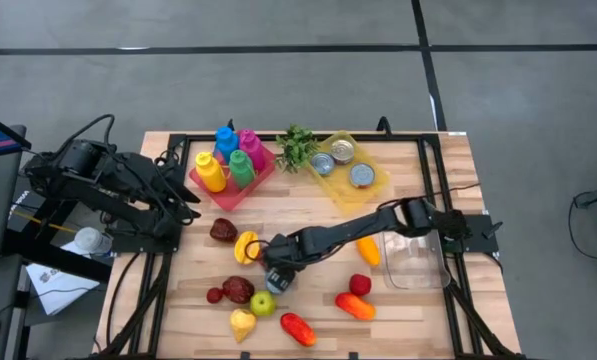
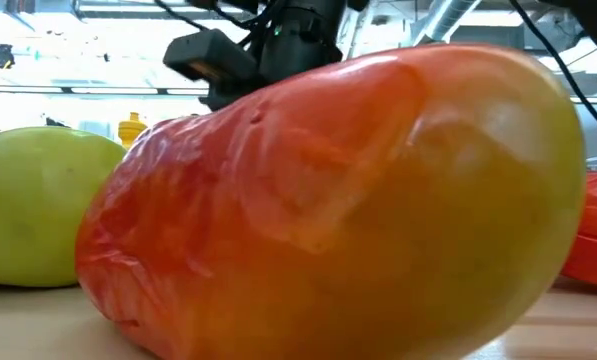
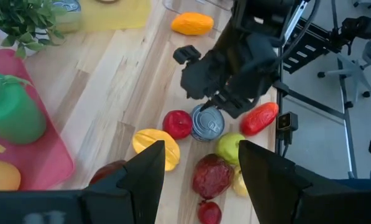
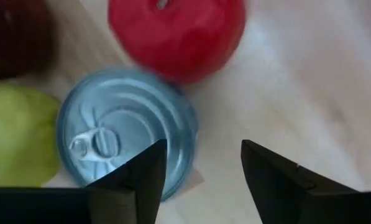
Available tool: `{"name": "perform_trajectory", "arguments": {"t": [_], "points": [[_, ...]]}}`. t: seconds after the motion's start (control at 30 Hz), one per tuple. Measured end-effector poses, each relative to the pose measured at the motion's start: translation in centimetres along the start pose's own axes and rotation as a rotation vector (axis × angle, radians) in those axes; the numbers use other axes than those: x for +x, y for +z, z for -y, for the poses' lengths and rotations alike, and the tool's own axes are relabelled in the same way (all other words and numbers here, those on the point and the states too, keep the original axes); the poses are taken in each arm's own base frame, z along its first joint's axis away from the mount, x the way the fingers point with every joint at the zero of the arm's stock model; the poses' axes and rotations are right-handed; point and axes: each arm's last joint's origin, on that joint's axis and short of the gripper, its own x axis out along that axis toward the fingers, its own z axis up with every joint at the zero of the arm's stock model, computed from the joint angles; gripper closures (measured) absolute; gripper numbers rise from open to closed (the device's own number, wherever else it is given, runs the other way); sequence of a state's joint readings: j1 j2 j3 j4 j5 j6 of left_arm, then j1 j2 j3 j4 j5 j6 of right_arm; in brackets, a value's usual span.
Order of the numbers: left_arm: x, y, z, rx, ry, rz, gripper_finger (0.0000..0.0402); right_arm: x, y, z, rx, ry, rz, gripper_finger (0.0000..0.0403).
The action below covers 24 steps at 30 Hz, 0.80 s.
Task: Pick & Place Food Item
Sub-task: Put the blue tuna can into the yellow bin
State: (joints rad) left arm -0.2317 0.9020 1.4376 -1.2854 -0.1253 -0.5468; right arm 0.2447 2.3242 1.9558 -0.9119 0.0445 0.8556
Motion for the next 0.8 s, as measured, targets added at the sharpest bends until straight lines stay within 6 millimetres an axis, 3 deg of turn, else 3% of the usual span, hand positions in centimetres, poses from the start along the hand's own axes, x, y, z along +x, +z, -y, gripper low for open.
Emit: {"name": "perform_trajectory", "arguments": {"t": [0.27, 0.33, 0.5, 0.67, 0.8], "points": [[-0.1, 0.0, 0.0, 0.0, -0.001, 0.003, 0.0207, 1.3, -0.2, -0.3, -0.019, 0.04, -0.063, 0.0211], [-0.1, -0.1, -0.1, -0.001, -0.002, 0.004, 0.0207, 1.3, -0.2, -0.3, -0.011, 0.043, -0.061, 0.0244], [-0.2, -0.1, -0.1, -0.001, -0.002, 0.004, 0.0207, 1.3, -0.2, -0.2, 0.008, 0.045, -0.071, 0.0381], [-0.2, -0.1, -0.1, -0.001, -0.002, 0.005, 0.0207, 1.3, 0.1, 0.1, 0.023, 0.047, -0.087, 0.0371], [-0.2, -0.1, -0.1, -0.001, -0.002, 0.005, 0.0207, 1.3, 0.2, 0.9, 0.017, 0.004, -0.122, 0.0396]]}}
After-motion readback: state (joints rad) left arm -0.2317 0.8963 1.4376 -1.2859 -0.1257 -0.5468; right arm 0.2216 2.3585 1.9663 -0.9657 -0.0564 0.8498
